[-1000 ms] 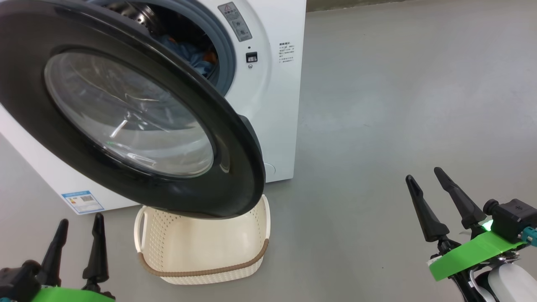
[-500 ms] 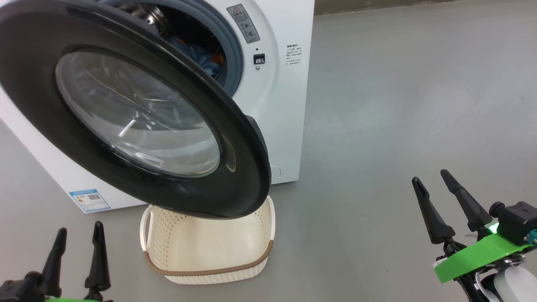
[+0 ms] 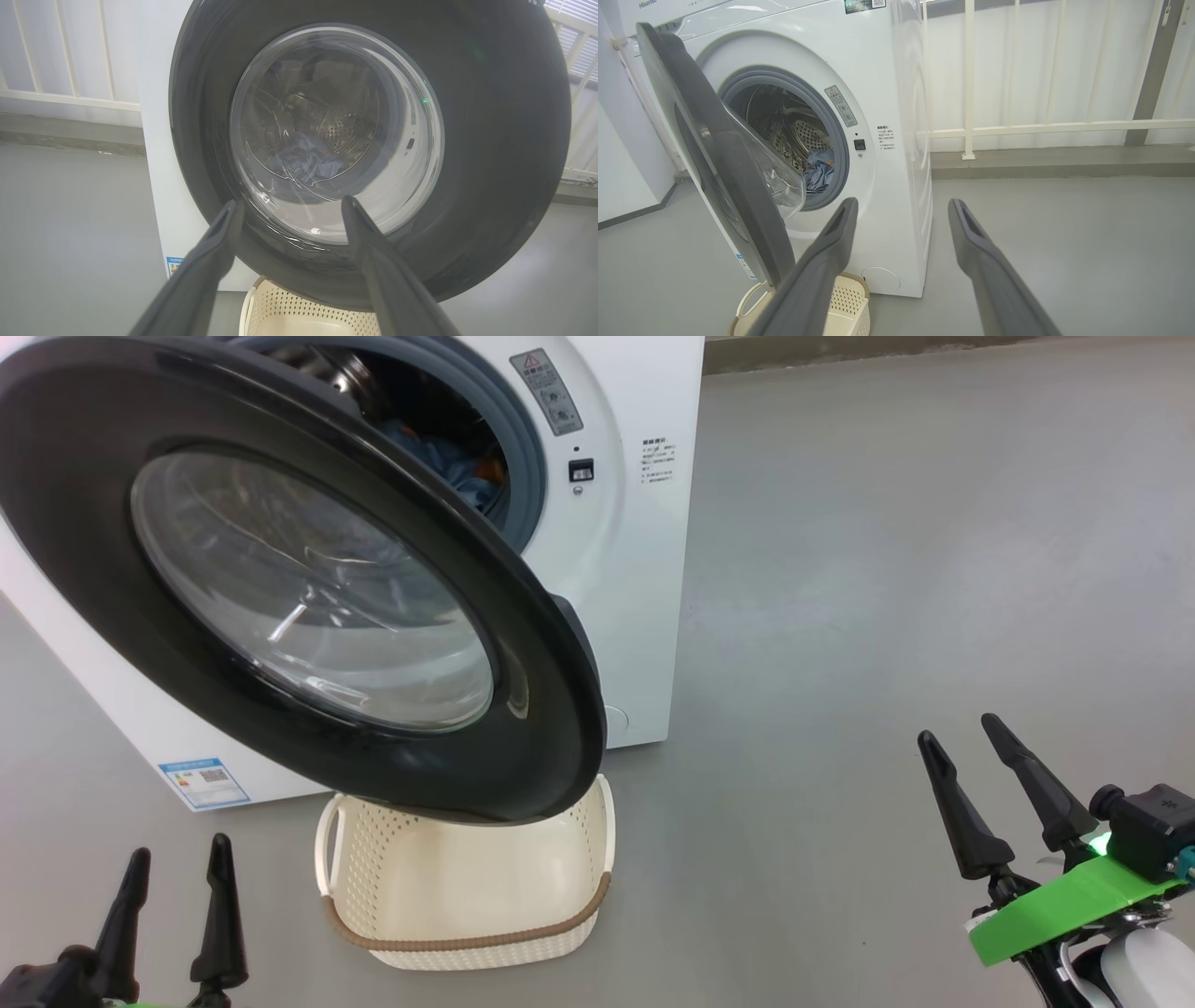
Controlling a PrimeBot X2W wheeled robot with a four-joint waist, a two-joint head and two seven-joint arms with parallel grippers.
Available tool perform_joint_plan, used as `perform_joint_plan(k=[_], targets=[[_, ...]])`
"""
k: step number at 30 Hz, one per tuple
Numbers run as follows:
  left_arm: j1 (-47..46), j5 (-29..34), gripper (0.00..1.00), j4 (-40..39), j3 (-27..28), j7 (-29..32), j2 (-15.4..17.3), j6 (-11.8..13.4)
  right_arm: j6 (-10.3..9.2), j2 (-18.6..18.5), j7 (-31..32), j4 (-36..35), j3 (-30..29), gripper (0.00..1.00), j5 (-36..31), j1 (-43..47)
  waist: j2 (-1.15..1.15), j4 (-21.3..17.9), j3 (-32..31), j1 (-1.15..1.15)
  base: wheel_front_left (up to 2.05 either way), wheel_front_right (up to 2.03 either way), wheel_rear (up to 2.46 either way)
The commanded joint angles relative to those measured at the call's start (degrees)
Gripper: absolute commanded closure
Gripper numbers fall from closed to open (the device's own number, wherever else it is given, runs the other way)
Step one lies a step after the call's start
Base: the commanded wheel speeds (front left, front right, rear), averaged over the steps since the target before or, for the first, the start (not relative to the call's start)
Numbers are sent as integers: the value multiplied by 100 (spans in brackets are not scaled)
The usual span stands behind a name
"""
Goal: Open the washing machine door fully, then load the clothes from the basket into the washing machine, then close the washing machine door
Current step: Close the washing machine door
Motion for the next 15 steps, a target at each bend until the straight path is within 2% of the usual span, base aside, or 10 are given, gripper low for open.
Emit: perform_joint_plan(k=[1, 10, 11, 12, 14, 15], targets=[[-126, 84, 0, -81, 235, -59, 88, -37, 25, -154, -46, -137, 71, 0, 1, -15, 0, 1, -3, 0, 0, 0, 0], [-115, 91, 0, -57, 297, -59, 12, -108, 25, -180, -46, -128, 114, 0, 25, -35, 0, 21, -7, 0, 0, 0, 0], [-112, 89, 0, -56, 303, -59, 9, -119, 25, -188, -46, -127, 130, 14, 33, -37, 0, 30, -4, 0, 0, 0, 0], [-111, 86, 0, -56, 311, -59, 6, -129, 25, -196, -46, -124, 142, 45, 39, -39, 0, 40, -1, 0, 0, 0, 0], [-115, 81, 0, -52, 327, -59, -8, -146, 25, -207, -46, -121, 162, 91, 53, -49, 0, 63, 4, 0, 0, 0, 0], [-116, 80, 0, -51, 334, -59, -15, -154, 25, -215, -46, -120, 183, 100, 60, -61, 0, 76, 7, 0, 0, 0, 0]])
